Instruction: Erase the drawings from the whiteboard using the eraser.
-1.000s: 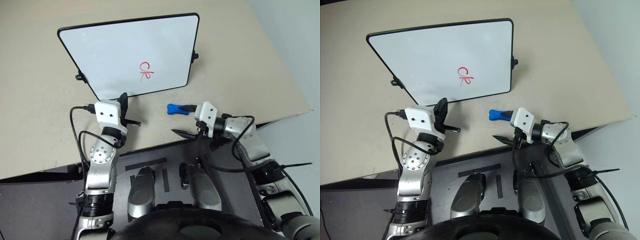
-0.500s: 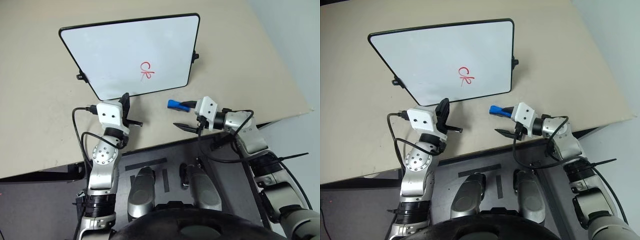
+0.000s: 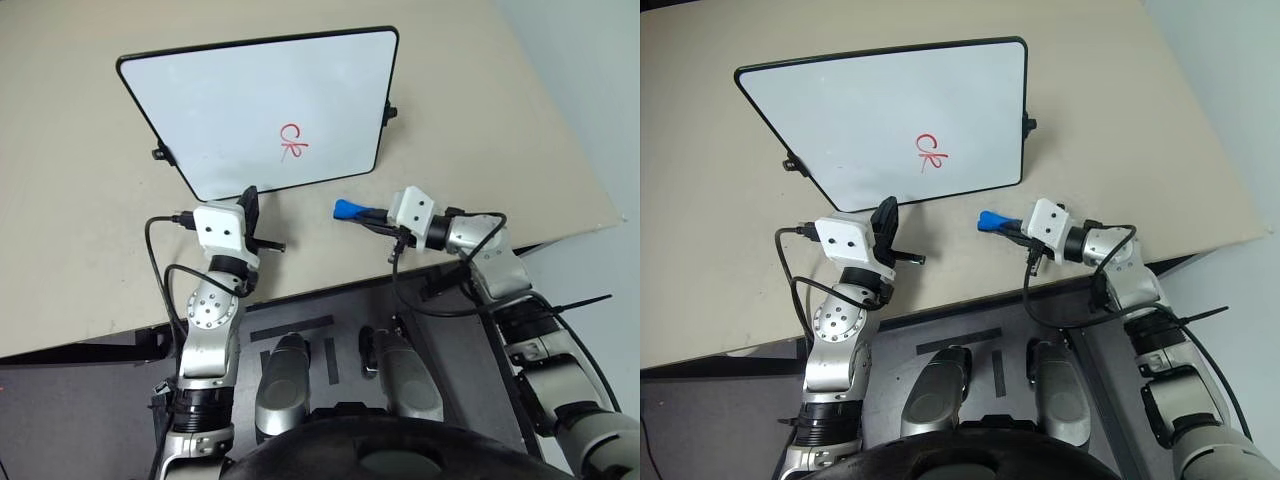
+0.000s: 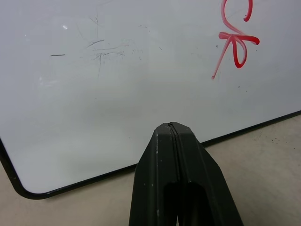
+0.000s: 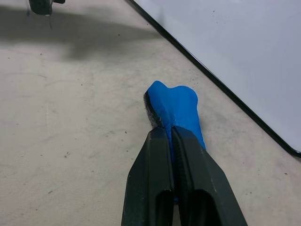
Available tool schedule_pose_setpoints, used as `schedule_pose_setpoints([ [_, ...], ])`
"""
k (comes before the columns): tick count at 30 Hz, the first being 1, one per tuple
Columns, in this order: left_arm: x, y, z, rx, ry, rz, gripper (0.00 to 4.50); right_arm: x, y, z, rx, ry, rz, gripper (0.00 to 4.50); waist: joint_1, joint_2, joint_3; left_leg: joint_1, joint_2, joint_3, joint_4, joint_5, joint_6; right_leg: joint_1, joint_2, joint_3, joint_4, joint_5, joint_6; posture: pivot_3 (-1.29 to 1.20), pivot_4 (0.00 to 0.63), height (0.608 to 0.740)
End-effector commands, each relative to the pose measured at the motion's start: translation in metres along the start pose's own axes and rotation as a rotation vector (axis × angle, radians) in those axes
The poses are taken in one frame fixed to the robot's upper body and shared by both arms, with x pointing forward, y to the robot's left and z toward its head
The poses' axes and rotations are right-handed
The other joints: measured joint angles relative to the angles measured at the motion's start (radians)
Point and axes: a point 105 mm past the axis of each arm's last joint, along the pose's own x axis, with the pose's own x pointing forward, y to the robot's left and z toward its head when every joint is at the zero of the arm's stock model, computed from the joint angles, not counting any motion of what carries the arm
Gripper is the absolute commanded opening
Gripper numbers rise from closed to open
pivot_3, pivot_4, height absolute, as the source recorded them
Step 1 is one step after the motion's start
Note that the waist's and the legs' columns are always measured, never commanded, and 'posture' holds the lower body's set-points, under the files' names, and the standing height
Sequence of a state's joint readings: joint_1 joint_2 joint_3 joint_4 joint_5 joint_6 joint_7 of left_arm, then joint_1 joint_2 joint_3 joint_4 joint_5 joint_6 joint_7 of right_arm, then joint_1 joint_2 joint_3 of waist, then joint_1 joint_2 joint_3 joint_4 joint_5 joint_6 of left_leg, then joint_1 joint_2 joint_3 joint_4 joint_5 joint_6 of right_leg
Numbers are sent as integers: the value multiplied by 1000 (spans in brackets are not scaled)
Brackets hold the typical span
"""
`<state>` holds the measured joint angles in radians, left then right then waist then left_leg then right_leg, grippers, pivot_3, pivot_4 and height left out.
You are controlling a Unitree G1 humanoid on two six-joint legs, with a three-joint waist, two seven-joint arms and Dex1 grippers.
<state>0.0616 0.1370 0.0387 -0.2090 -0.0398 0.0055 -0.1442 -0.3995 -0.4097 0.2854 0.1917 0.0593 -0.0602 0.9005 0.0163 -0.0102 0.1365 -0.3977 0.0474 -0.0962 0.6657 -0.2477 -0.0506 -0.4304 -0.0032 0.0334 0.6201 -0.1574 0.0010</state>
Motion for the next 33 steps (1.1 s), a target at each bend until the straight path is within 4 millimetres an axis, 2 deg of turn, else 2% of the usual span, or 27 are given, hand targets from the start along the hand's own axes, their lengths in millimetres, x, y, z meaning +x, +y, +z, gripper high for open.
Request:
schedule_pose_setpoints([
  [1,0,3,11,5,-49,9,0,2,-7,24,-82,-68,-11,14,0,0,0,0,0,0,0,0,0,0,0,0,0,0,0,0,150,740],
  [4,-3,5,10,8,-44,15,0,7,-8,52,-174,-146,18,14,-1,0,0,0,0,0,0,0,0,-1,0,0,0,0,0,0,150,740],
  [8,-4,6,9,9,-38,19,0,19,-15,79,-378,-193,26,14,-5,0,0,-1,0,0,-1,0,0,-2,0,0,0,0,0,0,150,740],
  [11,-4,7,9,9,-40,21,0,31,-23,92,-517,-217,17,14,-5,0,0,-1,1,0,-2,0,0,-3,0,0,0,0,-1,0,150,740],
  [14,-4,7,10,9,-42,25,0,43,-27,90,-638,-205,24,14,-2,0,0,-1,1,-1,-2,0,0,-4,0,0,0,1,-1,0,150,740],
  [20,-7,8,10,8,-42,41,0,63,-36,85,-706,-199,13,14,-1,0,0,-3,1,-1,-2,-1,0,-7,-2,0,1,1,-2,0,150,740],
  [26,-7,10,10,10,-46,50,0,75,-45,76,-764,-156,-25,14,-1,0,0,-4,1,0,-2,-1,-1,-10,-2,0,5,2,-3,0,150,740],
  [30,-6,9,10,11,-47,51,0,75,-59,83,-802,-168,-116,14,-1,0,0,-4,1,-1,-2,-1,-1,-11,-2,0,7,3,-5,0,150,740],
  [33,-5,9,11,10,-49,50,0,69,-70,100,-850,-222,-209,14,-2,1,1,-4,1,-1,-2,-1,-1,-11,-2,-1,7,4,-7,0,150,740],
])
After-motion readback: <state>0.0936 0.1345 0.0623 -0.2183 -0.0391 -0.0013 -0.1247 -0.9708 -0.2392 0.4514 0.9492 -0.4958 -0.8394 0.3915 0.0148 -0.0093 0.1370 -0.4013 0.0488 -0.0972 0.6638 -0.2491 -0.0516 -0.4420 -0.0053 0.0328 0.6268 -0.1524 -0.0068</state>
